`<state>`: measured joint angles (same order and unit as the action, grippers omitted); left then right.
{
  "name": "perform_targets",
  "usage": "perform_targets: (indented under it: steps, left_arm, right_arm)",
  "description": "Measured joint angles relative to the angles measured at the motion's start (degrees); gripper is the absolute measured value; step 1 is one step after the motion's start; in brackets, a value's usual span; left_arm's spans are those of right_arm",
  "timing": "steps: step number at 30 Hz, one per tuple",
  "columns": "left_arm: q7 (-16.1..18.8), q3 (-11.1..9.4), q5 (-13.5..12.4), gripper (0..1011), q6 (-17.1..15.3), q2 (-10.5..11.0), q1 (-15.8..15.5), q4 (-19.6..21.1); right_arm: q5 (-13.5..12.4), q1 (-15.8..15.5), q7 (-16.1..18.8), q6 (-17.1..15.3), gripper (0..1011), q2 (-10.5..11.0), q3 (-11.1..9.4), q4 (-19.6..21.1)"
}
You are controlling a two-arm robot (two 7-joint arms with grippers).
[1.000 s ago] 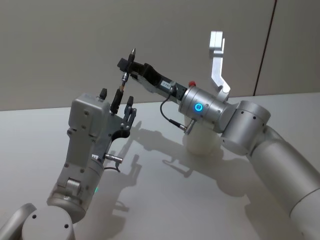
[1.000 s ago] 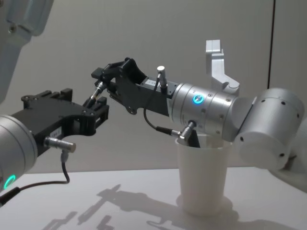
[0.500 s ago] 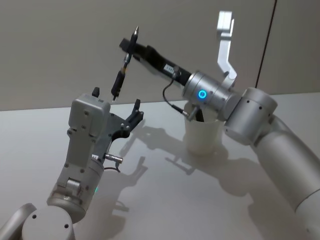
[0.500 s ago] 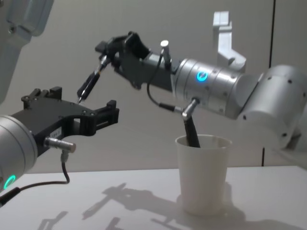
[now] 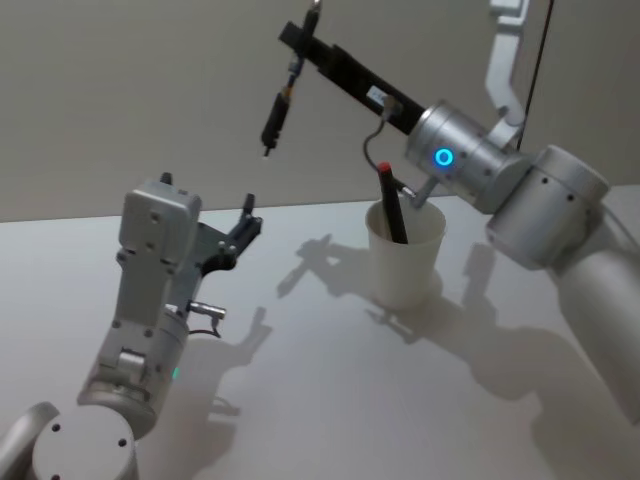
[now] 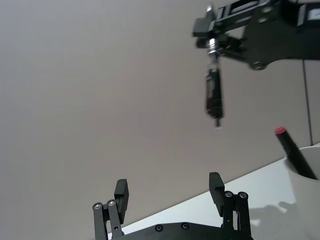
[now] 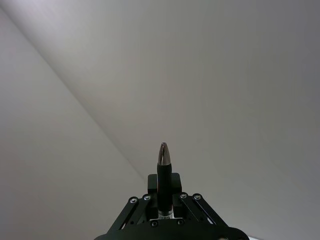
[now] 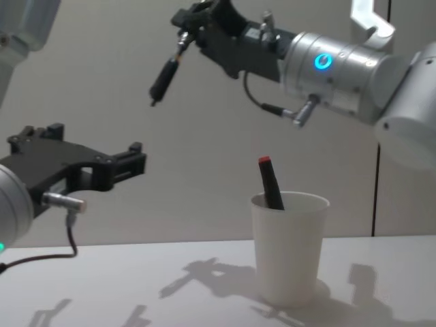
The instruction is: Place the pen into the pen holder.
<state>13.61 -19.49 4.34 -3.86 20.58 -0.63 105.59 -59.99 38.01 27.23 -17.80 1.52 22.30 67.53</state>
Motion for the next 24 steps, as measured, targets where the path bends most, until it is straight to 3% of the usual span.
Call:
perform_targets:
  steps: [16, 24]
  left_arm:
    - [6.03, 3.56, -0.78, 1001, -5.65, 0.33, -1.36, 0.3]
    - [7.3, 4.6, -1.01, 1001, -7.23, 0.41, -1.87, 0.3]
  right_arm:
    - [9.23, -7.07, -7.0, 5.05, 143, 6.59, -1.56, 11.49]
    - [15.65, -11.54, -11.31, 8.57, 143, 10.34, -2.0, 16.5]
